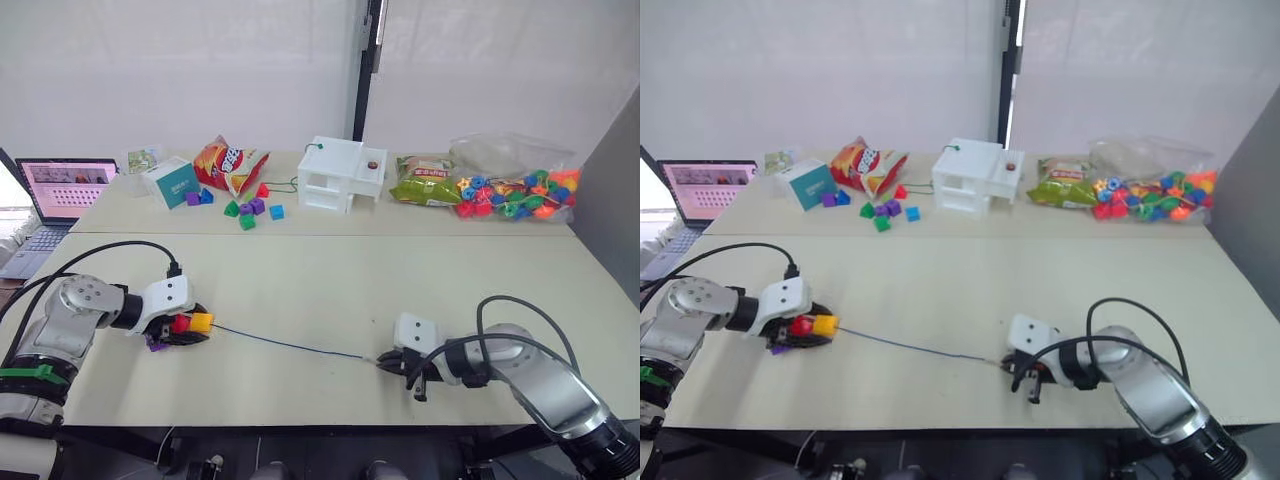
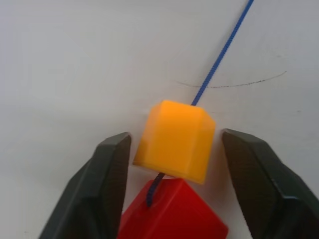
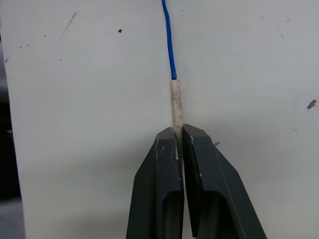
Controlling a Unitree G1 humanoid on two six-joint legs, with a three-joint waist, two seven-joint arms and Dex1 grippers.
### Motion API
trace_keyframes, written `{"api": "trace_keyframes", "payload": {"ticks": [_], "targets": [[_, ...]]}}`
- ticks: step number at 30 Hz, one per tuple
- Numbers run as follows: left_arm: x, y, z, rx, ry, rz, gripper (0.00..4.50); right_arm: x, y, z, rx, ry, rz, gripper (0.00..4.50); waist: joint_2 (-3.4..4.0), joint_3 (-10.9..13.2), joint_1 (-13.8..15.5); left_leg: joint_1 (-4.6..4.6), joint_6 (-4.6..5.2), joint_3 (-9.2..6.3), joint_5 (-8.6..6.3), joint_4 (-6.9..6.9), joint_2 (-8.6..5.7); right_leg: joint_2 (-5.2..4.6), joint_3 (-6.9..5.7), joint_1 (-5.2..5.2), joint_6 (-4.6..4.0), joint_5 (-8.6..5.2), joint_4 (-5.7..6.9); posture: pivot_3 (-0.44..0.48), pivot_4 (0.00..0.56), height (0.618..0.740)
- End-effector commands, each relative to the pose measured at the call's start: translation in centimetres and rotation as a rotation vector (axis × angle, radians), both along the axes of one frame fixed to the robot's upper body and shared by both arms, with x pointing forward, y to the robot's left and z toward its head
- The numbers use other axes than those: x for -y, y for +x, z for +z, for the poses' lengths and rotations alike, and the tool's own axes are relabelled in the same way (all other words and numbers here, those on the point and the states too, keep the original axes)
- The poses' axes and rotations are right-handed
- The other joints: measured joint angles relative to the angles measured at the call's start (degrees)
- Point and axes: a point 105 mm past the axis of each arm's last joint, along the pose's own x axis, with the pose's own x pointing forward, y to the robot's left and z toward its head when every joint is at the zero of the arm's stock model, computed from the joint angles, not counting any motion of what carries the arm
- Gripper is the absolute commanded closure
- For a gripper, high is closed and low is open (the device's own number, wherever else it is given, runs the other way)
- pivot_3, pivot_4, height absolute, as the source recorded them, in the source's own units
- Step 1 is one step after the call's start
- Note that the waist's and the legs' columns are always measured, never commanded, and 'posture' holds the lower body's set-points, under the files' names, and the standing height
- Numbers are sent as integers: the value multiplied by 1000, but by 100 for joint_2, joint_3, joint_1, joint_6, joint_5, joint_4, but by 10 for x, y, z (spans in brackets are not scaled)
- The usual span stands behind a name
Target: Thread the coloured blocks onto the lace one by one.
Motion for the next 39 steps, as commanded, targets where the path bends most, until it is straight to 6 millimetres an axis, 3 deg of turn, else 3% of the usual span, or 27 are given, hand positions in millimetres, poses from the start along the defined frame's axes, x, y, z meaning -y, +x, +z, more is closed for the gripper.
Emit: {"api": "trace_keyframes", "payload": {"ticks": [1, 7, 10, 13, 20, 26, 32, 39], "targets": [[5, -3, 11, -37, 19, -36, 542, -4, 1, 6, 24, 13, 9, 4500, -2, 1, 10, -5, 0, -1, 0, 0, 0, 0, -2, -2, 0, 0, -1, 0, 150, 740], [17, 6, 49, 1, 161, -157, 542, -10, 4, 5, 26, 29, 2, 4500, -18, 8, 50, -94, -4, 0, 3, 47, -2, 8, -6, -84, 0, 1, 32, 0, 150, 740], [26, 6, 68, -30, 227, -202, 542, -13, 4, 5, 27, 39, 2, 4500, -18, 9, 43, -95, -3, 2, 2, 52, -2, 10, -4, -81, 1, 1, 31, 0, 150, 740], [23, 6, 75, -50, 398, -230, 542, -16, 4, 4, 27, 45, -1, 4500, -21, 11, 47, -94, -2, 1, 2, 54, 0, 13, -7, -79, 1, 0, 29, 0, 150, 740], [10, 12, 65, -144, 643, -183, 542, -19, 0, 3, 22, 55, -11, 4500, -22, 11, 21, -92, -1, 2, 2, 55, 1, 16, -1, -78, 5, -2, 31, 0, 150, 740], [28, 11, 45, -206, 597, -196, 542, -21, -3, 2, 18, 60, -25, 4500, -29, 15, 31, -93, 0, 1, 2, 58, 2, 16, -1, -79, 6, -2, 33, 0, 150, 740], [22, 6, 15, -277, 601, -179, 542, -17, -5, 2, 15, 54, -42, 4500, -27, 14, 23, -93, -1, 1, 2, 57, 2, 17, 0, -81, 6, -2, 34, 0, 150, 740], [13, 4, -3, -312, 610, -160, 2642, -15, -7, 4, 14, 50, -49, 4500, -24, 12, -5, -80, 0, 2, 2, 58, 2, 15, 2, -69, 6, -3, 35, 0, 150, 740]]}}
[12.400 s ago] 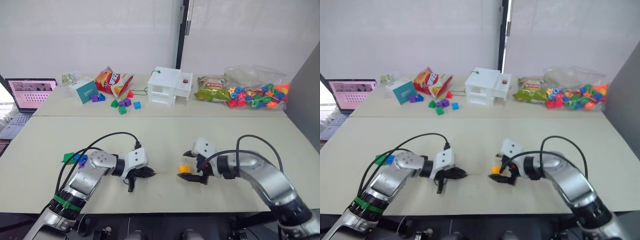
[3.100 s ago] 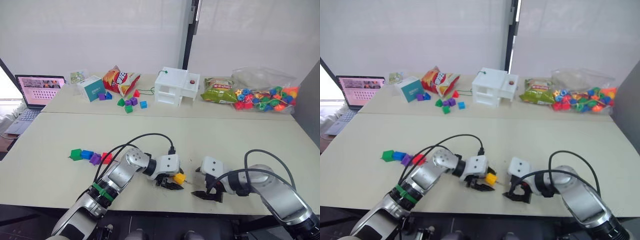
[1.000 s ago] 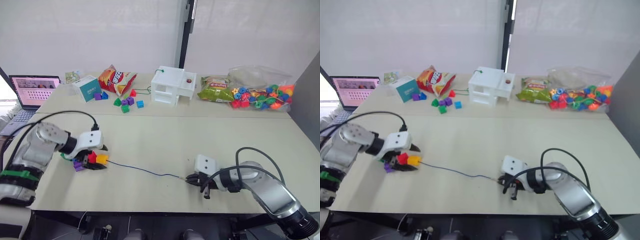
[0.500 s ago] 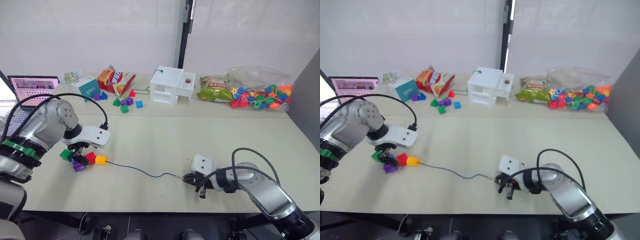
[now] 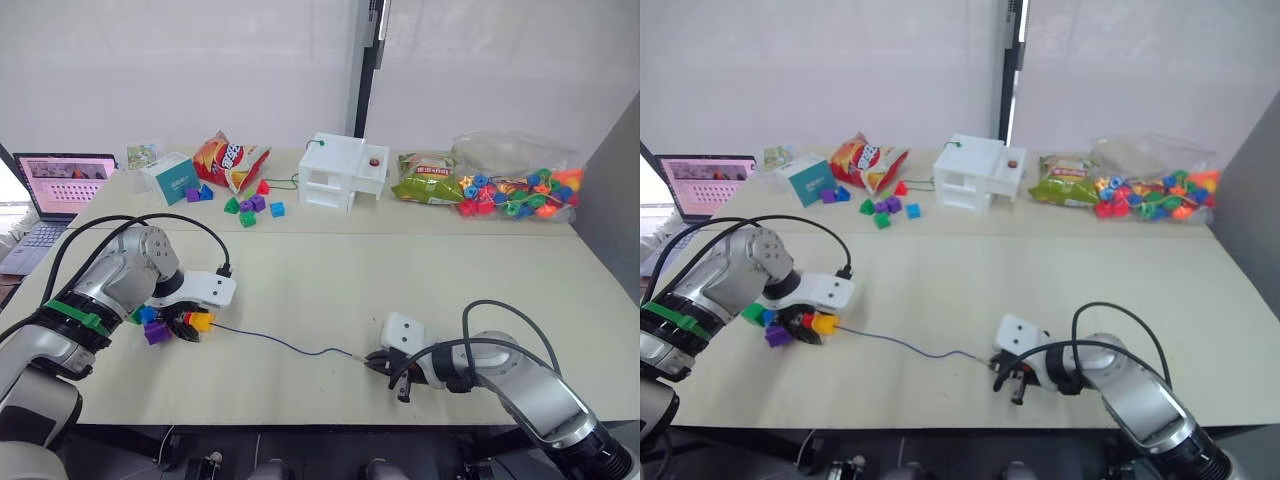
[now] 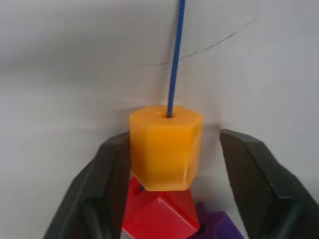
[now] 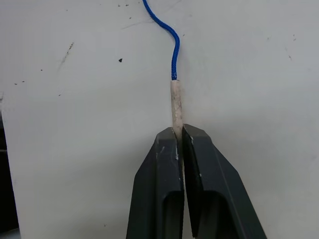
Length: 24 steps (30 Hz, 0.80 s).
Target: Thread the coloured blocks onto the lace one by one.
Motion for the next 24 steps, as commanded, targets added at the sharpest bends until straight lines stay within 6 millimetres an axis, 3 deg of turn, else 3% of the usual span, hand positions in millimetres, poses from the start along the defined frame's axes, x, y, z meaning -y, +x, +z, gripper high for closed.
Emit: {"api": "trace_keyframes", "payload": {"ticks": [1, 8, 12, 15, 17, 24], "targets": [[-9, -10, -22, -90, 36, 26, 3033, 2, -2, 6, 11, 6, 2, 4500, 7, -4, -30, 1, 0, 0, 0, -1, 0, 1, 1, 0, 0, 0, 0, 0, 150, 740], [-4, -17, -25, -110, 22, 3, 3186, 6, -3, 4, 1, -11, 1, 4500, 20, -12, -36, 3, 1, 1, 0, -2, 0, 0, 5, 0, 0, 0, 0, 0, 150, 740], [-4, -19, -27, -114, 23, 8, 3186, 31, 5, 1, 16, -81, -74, 4500, 25, -15, -24, 2, 2, 2, -1, -2, -3, -3, 6, 2, 1, -1, -1, 0, 150, 740], [-5, -22, -29, -122, 19, 15, 3187, 73, 14, 8, 53, -157, -210, 4500, 32, -19, -21, 3, 3, 4, -2, 0, -5, -6, 7, 4, 2, -1, -1, 0, 150, 740], [-5, -23, -30, -124, 17, 19, 3187, 91, 14, 12, 63, -183, -262, 4500, 38, -23, -19, 4, 6, 7, -4, 0, -7, -10, 9, 8, 5, -2, -2, 0, 150, 740], [-6, -24, -32, -120, 11, 37, 3187, 101, 12, 10, 64, -181, -305, 4500, 63, -39, -38, 12, 7, 13, -4, -1, -2, -3, 19, 10, 5, -3, -1, 0, 150, 740]]}}
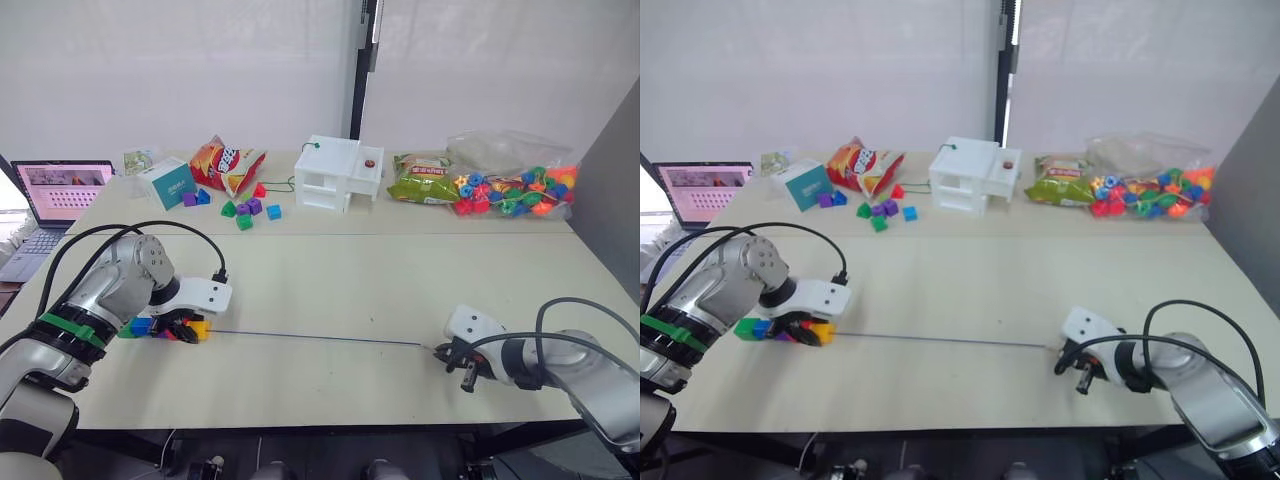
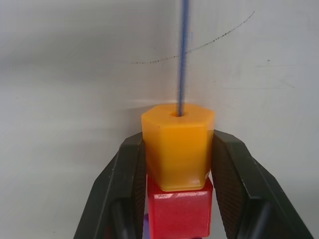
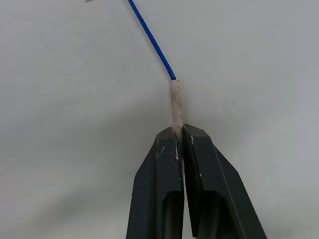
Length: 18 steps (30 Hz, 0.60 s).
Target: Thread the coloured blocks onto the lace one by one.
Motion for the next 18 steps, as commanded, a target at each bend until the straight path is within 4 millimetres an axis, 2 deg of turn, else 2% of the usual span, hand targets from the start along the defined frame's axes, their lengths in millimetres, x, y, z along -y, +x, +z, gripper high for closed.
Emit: {"api": "trace_keyframes", "payload": {"ticks": [1, 3, 9, 15, 18], "targets": [[-6, -13, -22, -104, 24, 23, 3187, 5, 4, 2, 28, -13, -32, 4500, 0, 0, 2, 0, 0, 1, 0, 0, 0, 0, 0, 1, 0, 0, 0, 0, 150, 740], [-6, -14, -22, -102, 21, 25, 3187, 5, 3, -1, 24, -17, -33, 4500, 0, 0, 2, 2, 0, 1, 0, 1, 0, -1, 0, 3, 0, 0, -1, 0, 150, 740], [-5, -14, -22, -96, 18, 27, 3187, -15, -2, -10, -14, 1, 29, 4500, 0, 0, -21, 24, 2, 2, -1, -3, 4, 4, 1, 23, 0, 0, -4, 0, 150, 740], [-4, -17, -24, -91, 20, -9, 3187, -29, 8, -17, -11, 24, 4, 4500, -5, -4, -48, 83, 15, 2, -11, -10, 9, 7, 2, 83, 2, -9, -15, 0, 150, 740], [-5, -11, -22, -33, 2, -4, 3187, -29, 12, -16, 4, 39, -19, 3521, -4, -7, -46, 84, 16, 2, -11, -10, 9, 7, 2, 82, 1, -9, -12, 0, 150, 740]]}}
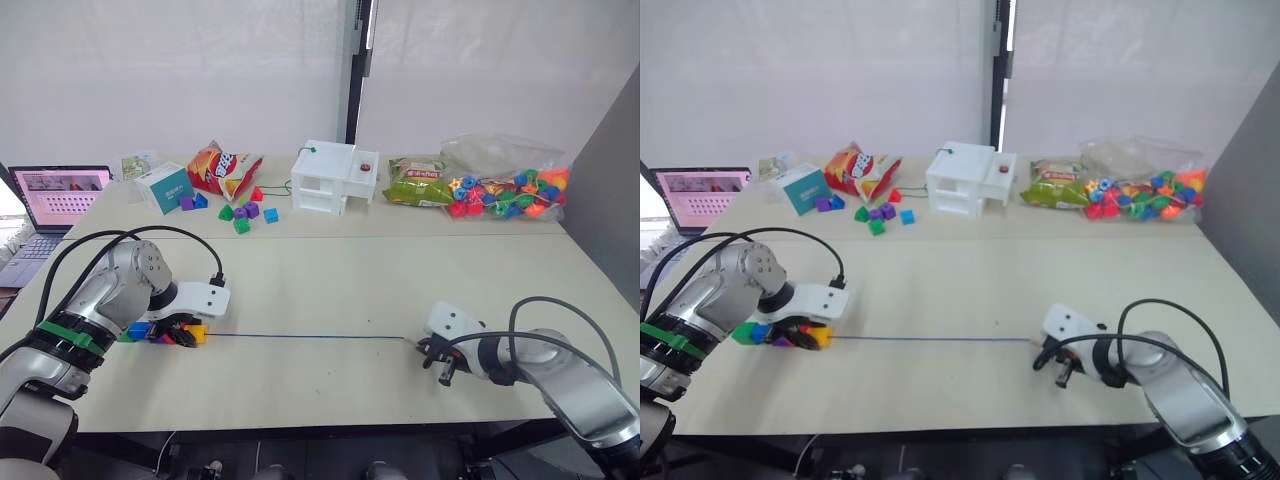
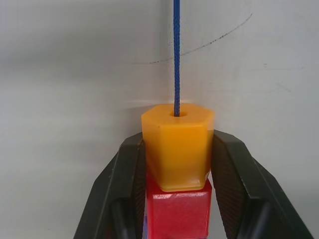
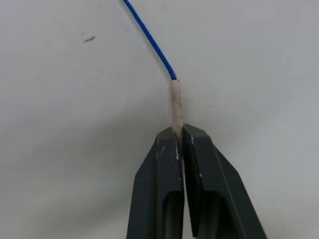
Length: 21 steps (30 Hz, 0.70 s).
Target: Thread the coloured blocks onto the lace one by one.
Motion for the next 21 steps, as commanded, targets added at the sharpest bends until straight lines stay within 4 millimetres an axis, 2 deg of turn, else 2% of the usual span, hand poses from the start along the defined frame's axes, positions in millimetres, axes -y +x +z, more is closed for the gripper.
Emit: {"api": "trace_keyframes", "payload": {"ticks": [1, 2, 3, 7, 9, 10, 15, 16, 18, 21], "targets": [[-2, -6, -17, -41, 0, 0, 3187, -2, -3, -11, -46, 9, -15, 3148, 2, -2, 13, 0, 0, 0, 0, 0, 0, -1, 0, 1, 0, 0, 0, 0, 150, 740], [-2, -5, -16, -28, -8, -5, 3187, -1, -3, -11, -48, 11, -15, 2849, 3, -3, 24, 1, 0, 0, 0, 0, -1, -2, 0, 1, 0, 0, 1, 0, 150, 740], [-3, -4, -10, -2, -24, -15, 2157, 0, -4, -8, -43, 11, -15, 2477, 3, -3, 32, 0, 0, 0, 0, 0, -1, -2, -1, 1, 0, 0, 2, 0, 150, 740], [-9, -7, 18, 63, -100, 14, 836, 6, -8, 5, -13, 22, -18, 1068, 0, -1, 63, -9, 0, -2, 0, 2, -3, -8, -4, -6, 0, 0, 3, 0, 150, 740], [-14, -10, 36, 110, -158, 56, 188, 9, -10, 19, 21, 69, -34, 452, -14, 8, 64, -21, 0, -4, 0, 3, -3, -8, -7, -15, 1, 0, 3, 0, 150, 740], [-16, -13, 45, 133, -197, 72, 0, 11, -11, 25, 36, 97, -45, 109, -21, 12, 65, -38, 0, -10, 0, 5, -2, -8, -13, -27, 1, 0, 3, 0, 150, 740], [-26, -33, 70, 195, -423, 214, 0, 25, -18, 41, 78, 220, -115, 20, -27, 16, 84, -90, 0, -9, 0, 12, -8, -23, -14, -78, 4, 2, 12, 0, 150, 740], [-26, -36, 73, 230, -518, 255, 0, 29, -19, 44, 97, 251, -135, 20, -27, 16, 82, -91, 0, -8, 0, 11, -9, -23, -12, -81, 5, 3, 11, 0, 150, 740], [-33, -49, 72, 314, -706, 349, 0, 44, -21, 44, 134, 307, -219, 20, -25, 15, 80, -91, 0, -8, 0, 9, -7, -24, -12, -81, 5, 3, 13, 0, 150, 740], [-52, -66, 69, 412, -876, 541, 0, 66, -28, 40, 158, 363, -330, 20, -30, 17, 81, -91, -1, -9, 0, 0, -4, -30, -8, -86, 5, 3, 10, 0, 150, 740]]}}
